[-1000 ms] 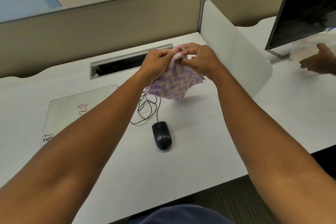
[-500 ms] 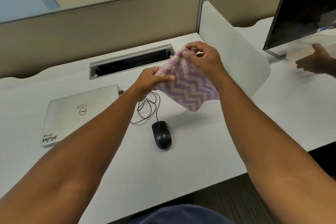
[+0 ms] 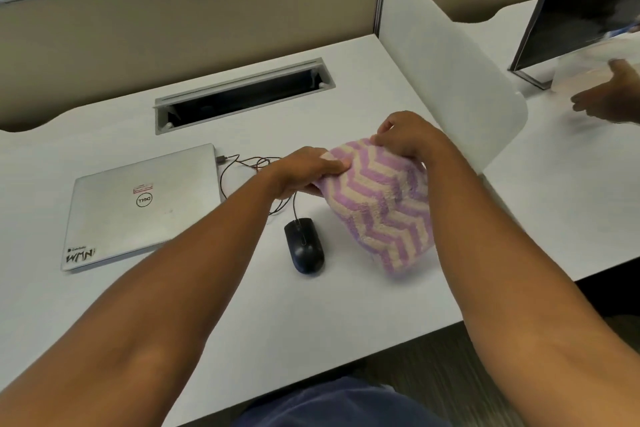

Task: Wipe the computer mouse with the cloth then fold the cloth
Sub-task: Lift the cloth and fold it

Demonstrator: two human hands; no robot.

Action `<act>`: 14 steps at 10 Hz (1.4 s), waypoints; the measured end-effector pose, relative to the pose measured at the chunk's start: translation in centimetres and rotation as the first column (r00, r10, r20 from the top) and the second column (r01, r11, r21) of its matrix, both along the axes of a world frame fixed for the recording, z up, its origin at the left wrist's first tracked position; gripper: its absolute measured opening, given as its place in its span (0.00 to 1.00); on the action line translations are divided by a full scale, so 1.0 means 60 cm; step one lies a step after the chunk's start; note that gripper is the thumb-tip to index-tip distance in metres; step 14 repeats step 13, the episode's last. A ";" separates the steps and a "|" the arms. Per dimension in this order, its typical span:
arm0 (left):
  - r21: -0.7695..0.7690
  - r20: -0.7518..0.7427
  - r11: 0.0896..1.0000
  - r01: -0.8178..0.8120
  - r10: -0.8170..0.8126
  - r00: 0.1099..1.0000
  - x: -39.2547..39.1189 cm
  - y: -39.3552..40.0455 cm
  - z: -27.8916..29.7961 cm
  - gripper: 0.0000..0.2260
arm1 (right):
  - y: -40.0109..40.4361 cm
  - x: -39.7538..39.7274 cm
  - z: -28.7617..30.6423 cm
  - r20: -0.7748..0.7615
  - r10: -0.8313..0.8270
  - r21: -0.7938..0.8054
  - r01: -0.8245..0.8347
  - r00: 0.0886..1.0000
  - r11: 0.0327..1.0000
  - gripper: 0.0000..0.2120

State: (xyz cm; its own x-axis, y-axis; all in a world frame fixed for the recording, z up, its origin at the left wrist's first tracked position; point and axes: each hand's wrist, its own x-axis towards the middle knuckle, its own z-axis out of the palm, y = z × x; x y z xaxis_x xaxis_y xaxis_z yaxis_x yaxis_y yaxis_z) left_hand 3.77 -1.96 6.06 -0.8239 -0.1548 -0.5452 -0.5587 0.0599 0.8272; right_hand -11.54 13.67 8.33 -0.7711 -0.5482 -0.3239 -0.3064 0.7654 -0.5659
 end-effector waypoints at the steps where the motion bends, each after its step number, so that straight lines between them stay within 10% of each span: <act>1: -0.248 -0.021 0.965 -0.089 0.086 0.996 -0.014 -0.003 -0.043 0.14 | -0.011 0.000 -0.058 -0.007 -0.096 -0.061 0.095 0.995 0.994 0.16; 6: -0.829 -0.349 0.426 -0.363 0.115 0.930 -0.091 -0.002 -0.119 0.15 | -0.070 -0.037 -0.161 -0.212 -0.396 -0.356 0.307 0.893 0.883 0.13; 7: -0.858 -0.362 0.436 -0.271 -0.138 0.922 -0.081 0.028 -0.141 0.18 | -0.066 -0.009 -0.178 -0.402 -0.236 -0.387 0.069 0.885 0.919 0.14; 9: -0.889 0.069 0.429 0.158 -0.217 0.974 -0.065 0.062 -0.193 0.27 | -0.041 0.024 -0.231 -0.443 0.212 -0.114 -0.289 0.871 0.950 0.19; 11: -0.857 0.189 0.425 0.292 -0.268 0.945 -0.066 0.056 -0.207 0.29 | -0.030 0.032 -0.250 -0.354 0.331 0.196 -0.276 0.875 0.941 0.26; 14: -0.842 0.153 0.466 0.272 -0.276 0.949 -0.068 0.038 -0.185 0.29 | -0.046 0.036 -0.232 -0.296 0.312 0.250 -0.242 0.903 0.937 0.28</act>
